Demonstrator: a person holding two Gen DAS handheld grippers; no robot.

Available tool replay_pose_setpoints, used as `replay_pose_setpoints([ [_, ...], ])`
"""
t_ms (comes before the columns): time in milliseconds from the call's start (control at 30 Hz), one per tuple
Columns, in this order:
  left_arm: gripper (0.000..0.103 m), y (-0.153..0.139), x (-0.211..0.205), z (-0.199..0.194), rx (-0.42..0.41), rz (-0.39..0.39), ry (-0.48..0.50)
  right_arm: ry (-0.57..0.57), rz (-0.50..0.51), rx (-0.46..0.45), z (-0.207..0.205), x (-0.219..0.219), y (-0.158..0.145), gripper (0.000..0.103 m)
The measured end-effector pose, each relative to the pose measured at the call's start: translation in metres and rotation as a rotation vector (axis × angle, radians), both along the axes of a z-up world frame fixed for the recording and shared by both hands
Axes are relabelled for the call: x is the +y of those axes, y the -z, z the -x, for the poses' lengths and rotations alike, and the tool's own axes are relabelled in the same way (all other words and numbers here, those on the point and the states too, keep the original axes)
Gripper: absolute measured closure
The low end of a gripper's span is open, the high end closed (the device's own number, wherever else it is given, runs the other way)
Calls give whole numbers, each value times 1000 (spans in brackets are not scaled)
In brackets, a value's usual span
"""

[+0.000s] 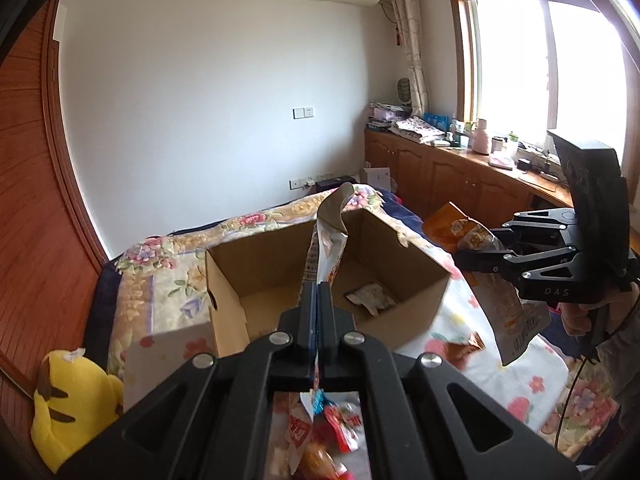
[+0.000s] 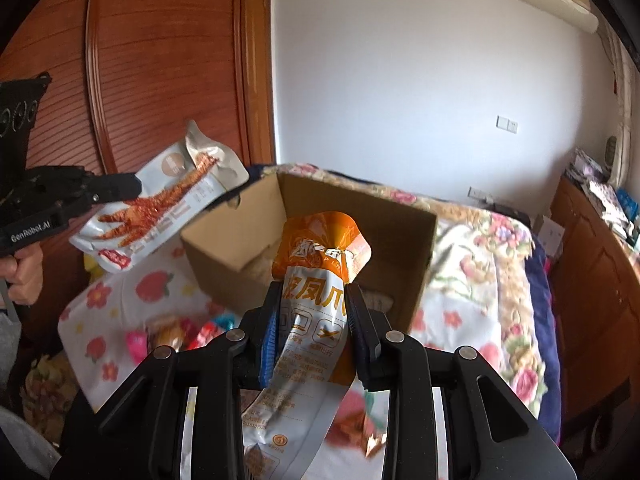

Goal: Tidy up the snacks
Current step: 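Carry both held packets up and over the open cardboard box, then open both tools to release the packets into the box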

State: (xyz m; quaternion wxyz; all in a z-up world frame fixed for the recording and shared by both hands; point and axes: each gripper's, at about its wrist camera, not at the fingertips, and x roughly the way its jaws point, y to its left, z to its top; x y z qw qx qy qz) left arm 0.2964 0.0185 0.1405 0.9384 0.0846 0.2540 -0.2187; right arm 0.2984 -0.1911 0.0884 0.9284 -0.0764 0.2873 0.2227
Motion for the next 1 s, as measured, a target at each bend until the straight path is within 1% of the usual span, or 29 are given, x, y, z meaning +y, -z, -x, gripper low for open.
replay_pose_setpoints([
  [233,103,-5,-5,-51,-10,-18,-15,-20,-13,-26,-48,11,-11,73],
  [467,103,2,-9,-90,-11,5,-20,-20,-26,-41,-94,15,-12,73],
  [567,103,13,-9,-104,-3,7,-28,-16,-34,-38,-111,16,-8,73],
  [733,103,34,-10,-121,26,15,-42,8,-29,-21,-130,13,8,73],
  [1000,103,62,-17,-128,74,-4,-46,62,-26,23,-151,4,31,73],
])
